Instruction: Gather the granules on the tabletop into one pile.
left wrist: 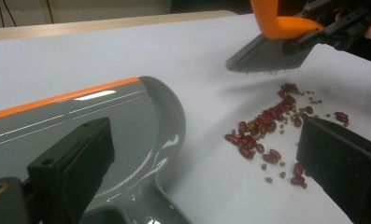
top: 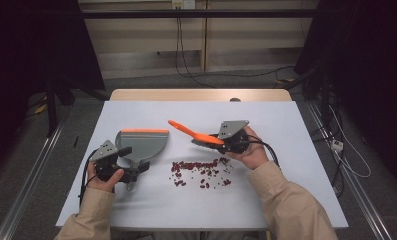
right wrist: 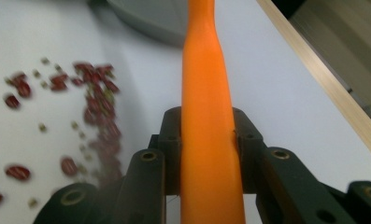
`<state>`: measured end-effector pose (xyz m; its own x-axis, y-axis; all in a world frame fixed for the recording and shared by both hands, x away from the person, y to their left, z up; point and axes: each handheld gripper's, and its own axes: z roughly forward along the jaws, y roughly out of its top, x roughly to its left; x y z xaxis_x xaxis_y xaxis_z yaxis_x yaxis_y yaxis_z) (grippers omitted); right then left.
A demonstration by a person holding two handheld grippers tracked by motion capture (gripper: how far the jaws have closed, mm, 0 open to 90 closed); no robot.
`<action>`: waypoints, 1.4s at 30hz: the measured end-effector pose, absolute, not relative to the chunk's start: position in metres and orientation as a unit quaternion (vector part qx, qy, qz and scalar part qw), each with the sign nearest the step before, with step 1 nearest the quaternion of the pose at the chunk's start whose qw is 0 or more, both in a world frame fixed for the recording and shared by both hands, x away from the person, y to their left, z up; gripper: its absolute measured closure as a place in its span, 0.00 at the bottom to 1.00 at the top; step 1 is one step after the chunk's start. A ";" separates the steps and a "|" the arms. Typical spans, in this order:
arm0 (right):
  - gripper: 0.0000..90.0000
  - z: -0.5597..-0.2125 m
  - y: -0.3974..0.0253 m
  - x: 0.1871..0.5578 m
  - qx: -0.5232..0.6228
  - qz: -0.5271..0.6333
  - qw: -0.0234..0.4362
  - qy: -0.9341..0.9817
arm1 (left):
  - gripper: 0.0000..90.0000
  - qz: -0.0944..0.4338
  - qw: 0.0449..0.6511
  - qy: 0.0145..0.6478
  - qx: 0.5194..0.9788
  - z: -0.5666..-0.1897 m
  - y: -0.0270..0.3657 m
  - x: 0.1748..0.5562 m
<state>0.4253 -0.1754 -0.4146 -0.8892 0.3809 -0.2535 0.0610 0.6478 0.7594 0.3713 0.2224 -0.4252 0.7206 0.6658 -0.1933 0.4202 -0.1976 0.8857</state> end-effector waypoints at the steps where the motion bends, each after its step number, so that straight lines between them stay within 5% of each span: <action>1: 0.79 -0.418 -0.181 0.426 0.132 0.394 0.203 0.887 | 0.04 0.116 0.525 0.355 0.765 -0.425 0.222 0.371; 28: 0.79 -0.428 -0.186 0.387 0.133 0.405 0.175 0.888 | 0.04 0.118 0.525 0.356 0.764 -0.425 0.222 0.371; 42: 0.79 -0.412 -0.181 0.385 0.305 0.479 0.170 0.805 | 0.04 0.119 0.525 0.354 0.765 -0.425 0.222 0.371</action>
<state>0.3855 -0.1811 -0.4122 -0.7559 0.6545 0.0174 0.3280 0.3556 0.8752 0.3709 0.2217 -0.4246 0.7214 0.6661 -0.1898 0.4164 -0.1982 0.8873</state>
